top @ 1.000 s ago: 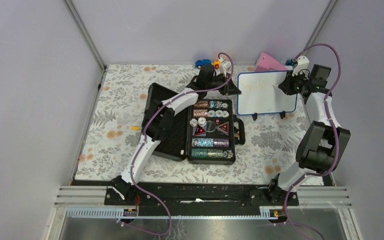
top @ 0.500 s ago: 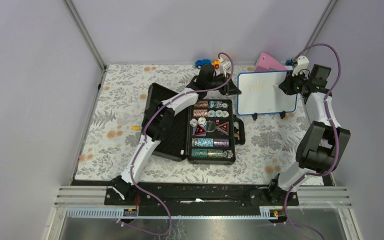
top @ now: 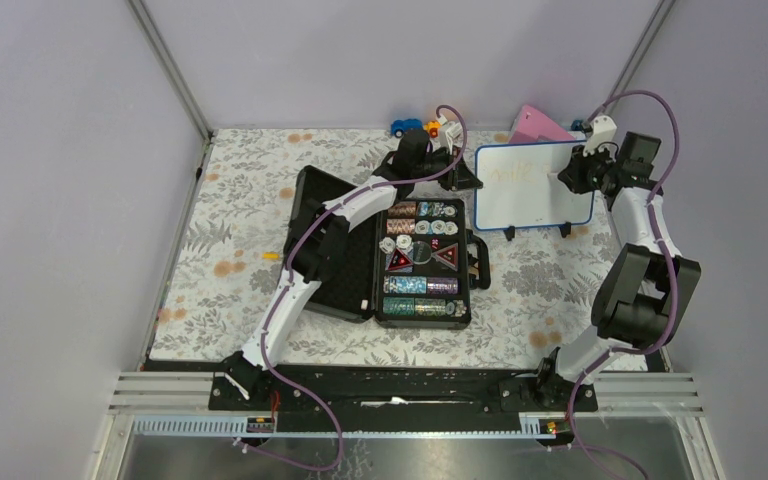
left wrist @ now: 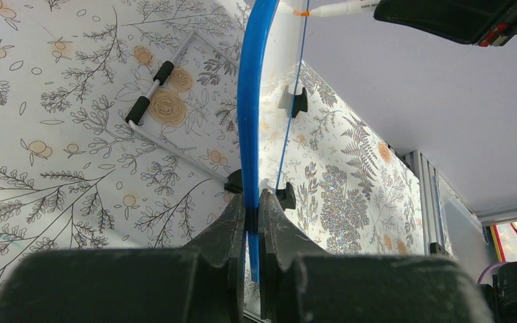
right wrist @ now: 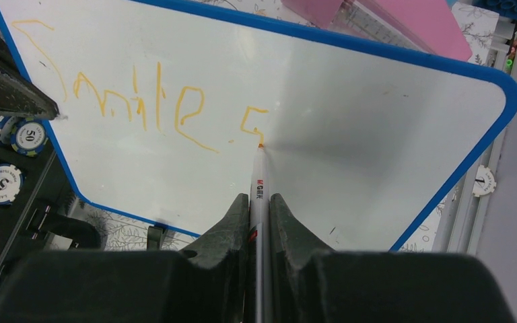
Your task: Write a sentence on the whiteboard
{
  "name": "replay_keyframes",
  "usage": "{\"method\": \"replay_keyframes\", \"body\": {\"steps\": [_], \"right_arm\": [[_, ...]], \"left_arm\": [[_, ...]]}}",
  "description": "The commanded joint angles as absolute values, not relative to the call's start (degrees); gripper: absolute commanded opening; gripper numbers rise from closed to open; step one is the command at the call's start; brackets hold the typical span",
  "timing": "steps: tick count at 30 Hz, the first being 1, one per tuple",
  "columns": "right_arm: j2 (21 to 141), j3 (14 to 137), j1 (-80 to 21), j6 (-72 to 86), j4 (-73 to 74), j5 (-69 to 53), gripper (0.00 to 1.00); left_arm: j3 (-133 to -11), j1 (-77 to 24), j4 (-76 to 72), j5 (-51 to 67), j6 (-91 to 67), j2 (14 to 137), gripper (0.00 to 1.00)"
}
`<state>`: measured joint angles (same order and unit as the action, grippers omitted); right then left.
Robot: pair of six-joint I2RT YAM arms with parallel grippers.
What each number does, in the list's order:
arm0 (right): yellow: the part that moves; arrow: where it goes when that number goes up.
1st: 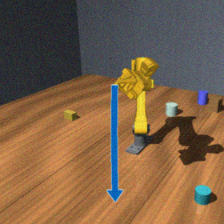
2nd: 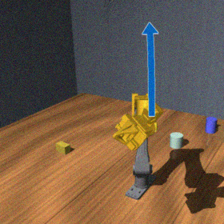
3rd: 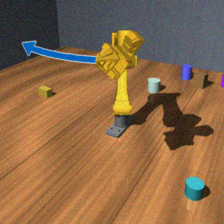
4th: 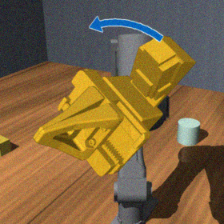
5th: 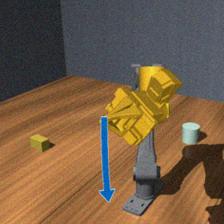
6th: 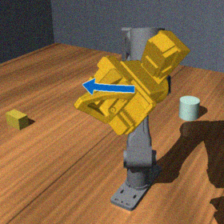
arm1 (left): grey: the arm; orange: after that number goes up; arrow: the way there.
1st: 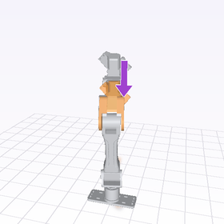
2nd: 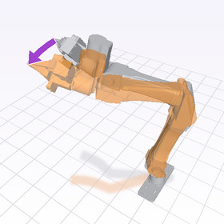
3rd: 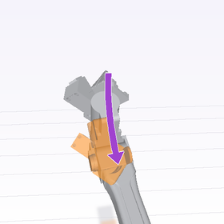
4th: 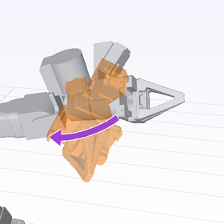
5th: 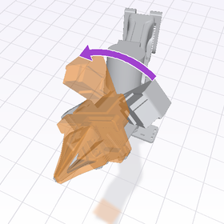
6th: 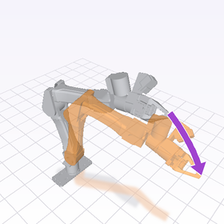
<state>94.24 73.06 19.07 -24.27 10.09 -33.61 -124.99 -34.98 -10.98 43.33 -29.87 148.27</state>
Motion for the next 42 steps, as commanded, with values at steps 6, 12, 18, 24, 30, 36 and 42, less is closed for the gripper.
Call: {"method": "replay_keyframes", "body": {"steps": [6, 12, 18, 24, 30, 36, 42], "right_arm": [[90.58, 70.65, 18.68, -26.11, 11.24, -34.49, 0.0], [89.78, 70.64, 17.59, -25.46, 11.94, -36.7, 0.0], [89.36, 73.18, 17.83, -23.92, 11.89, -37.49, 0.0], [89.44, 76.8, 20.45, -22.07, 11.93, -39.42, 0.0], [91.27, 77.65, 21.02, -22.89, 11.67, -38.1, 0.0], [92.92, 78.43, 21.01, -22.24, 9.88, -37.51, 0.0], [94.09, 80.25, 21.01, -22.41, 9.67, -36.4, 0.0]], "left_arm": [[-125.43, -35.24, -11.43, 41.81, -28.04, 148.58, 0.0], [-125.53, -35.24, -11.59, 41.75, -28.28, 148.63, 0.0], [-125.47, -35.24, -11.52, 41.81, -28.3, 148.61, 0.0], [-125.38, -35.24, -11.52, 41.88, -28.39, 148.51, 0.0], [-125.38, -35.24, -11.57, 41.84, -28.41, 148.52, 0.0], [-125.29, -35.24, -11.44, 41.92, -28.3, 148.41, 0.0], [-125.27, -35.24, -11.8, 41.97, -28.64, 148.66, 0.0]]}}
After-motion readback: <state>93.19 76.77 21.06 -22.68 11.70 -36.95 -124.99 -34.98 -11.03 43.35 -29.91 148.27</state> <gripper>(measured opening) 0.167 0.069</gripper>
